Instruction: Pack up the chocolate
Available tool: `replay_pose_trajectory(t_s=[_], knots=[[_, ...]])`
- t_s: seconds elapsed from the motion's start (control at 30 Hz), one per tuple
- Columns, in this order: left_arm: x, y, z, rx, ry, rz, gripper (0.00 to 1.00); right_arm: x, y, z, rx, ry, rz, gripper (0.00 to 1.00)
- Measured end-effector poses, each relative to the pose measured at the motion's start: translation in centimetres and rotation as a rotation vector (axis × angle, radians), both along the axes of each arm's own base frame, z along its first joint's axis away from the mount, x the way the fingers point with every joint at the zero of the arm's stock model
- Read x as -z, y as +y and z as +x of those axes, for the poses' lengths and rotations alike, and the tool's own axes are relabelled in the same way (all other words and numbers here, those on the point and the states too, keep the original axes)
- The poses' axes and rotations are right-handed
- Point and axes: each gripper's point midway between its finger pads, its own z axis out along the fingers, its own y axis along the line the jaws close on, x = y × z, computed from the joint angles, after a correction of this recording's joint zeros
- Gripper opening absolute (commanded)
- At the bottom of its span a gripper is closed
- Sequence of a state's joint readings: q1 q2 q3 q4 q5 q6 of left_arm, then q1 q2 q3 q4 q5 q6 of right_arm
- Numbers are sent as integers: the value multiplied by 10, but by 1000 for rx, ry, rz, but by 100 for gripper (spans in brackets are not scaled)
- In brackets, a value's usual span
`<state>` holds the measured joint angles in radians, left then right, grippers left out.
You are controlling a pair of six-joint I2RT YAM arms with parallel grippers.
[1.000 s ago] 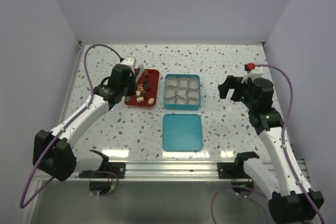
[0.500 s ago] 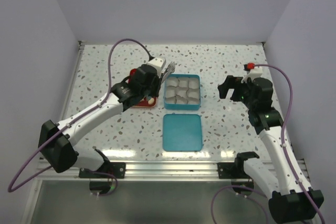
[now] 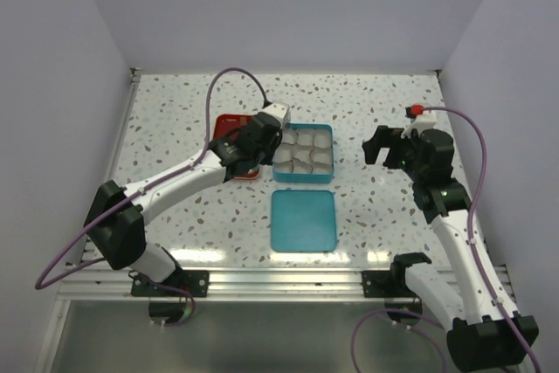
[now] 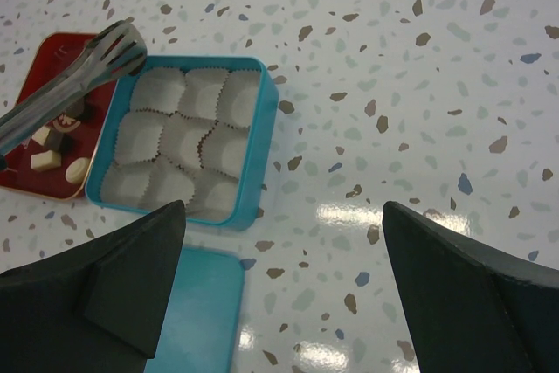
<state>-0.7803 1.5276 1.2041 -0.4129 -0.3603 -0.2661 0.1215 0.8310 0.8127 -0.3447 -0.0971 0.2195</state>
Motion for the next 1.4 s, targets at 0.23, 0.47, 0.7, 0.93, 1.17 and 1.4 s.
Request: replay_pose_trajectory(t_s=[0.23,0.47,0.7,0.93,1.17,1.4], knots=[[-1,1,1,-7,-6,3,22,1,0,0,0,3,-1,99],[-1,0,1,-7,-6,2,23,4,0,2,0,13,-2,99],[1,-1,-2,0,0,7,24,4,0,2,0,13,-2,99],[5,0,-6,2,11,18,33,4,0,2,0,13,-2,99],[5,1,-7,-7,12,24,43,4,0,2,0,13,-1,99],[5,2,-6,-11,7,28,39,4,0,2,0,13,-1,99]])
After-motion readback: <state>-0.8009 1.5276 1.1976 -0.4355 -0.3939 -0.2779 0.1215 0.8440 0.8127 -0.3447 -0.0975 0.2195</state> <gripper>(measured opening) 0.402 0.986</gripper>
